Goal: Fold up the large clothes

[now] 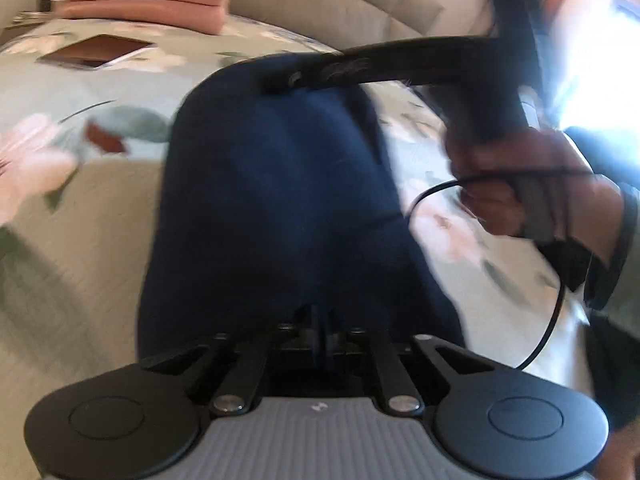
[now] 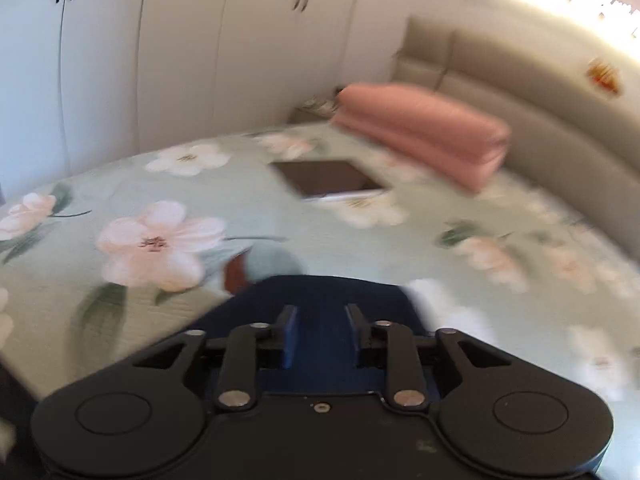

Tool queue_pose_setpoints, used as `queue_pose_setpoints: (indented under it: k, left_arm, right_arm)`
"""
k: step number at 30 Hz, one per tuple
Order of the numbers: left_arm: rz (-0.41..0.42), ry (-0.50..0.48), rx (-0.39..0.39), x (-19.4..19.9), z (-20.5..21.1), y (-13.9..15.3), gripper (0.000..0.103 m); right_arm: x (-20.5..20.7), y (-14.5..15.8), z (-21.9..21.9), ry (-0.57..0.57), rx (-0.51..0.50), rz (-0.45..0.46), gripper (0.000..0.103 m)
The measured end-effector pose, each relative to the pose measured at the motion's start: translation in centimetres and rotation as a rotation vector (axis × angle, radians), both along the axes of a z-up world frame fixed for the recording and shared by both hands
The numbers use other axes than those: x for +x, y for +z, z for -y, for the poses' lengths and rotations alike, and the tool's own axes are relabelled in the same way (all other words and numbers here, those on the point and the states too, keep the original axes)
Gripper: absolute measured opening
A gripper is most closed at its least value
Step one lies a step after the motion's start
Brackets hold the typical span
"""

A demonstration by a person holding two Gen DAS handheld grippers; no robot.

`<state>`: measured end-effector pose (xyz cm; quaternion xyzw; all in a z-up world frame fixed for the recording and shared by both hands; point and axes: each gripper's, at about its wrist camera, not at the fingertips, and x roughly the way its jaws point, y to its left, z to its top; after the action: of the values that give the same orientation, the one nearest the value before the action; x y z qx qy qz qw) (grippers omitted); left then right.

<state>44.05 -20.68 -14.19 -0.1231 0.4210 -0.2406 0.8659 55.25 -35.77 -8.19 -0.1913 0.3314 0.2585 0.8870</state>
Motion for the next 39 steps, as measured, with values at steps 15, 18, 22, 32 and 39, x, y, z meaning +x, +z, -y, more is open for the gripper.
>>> queue_pose_setpoints:
  k: [15, 18, 22, 32, 39]
  left_arm:
    - [-0.054, -0.117, -0.066, -1.0, -3.9, 4.2, 0.019]
    - [0.012, -0.101, -0.067, -0.1, -4.2, 5.8, 0.026]
    - [-0.090, -0.076, -0.030, 3.5, -2.7, 2.0, 0.012]
    - [-0.166, -0.094, -0.159, 1.3, -6.4, -0.4, 0.004]
    - [-0.103, -0.011, -0.307, 0.3, -10.2, 2.5, 0.067]
  right_arm:
    - [-2.3, -2.3, 10.8, -0.340, -0.059, -0.065, 0.040]
    - [-4.4, 1.1, 9.4, -0.297, 0.094, -0.054, 0.027]
    - [-6.2, 0.3, 5.7, -0.249, 0.140, -0.141, 0.011]
    - [-10.7, -5.5, 5.0, -0.369, -0.089, -0.196, 0.011]
    - [-13.3, -0.9, 5.7, -0.421, 0.029, -0.196, 0.031]
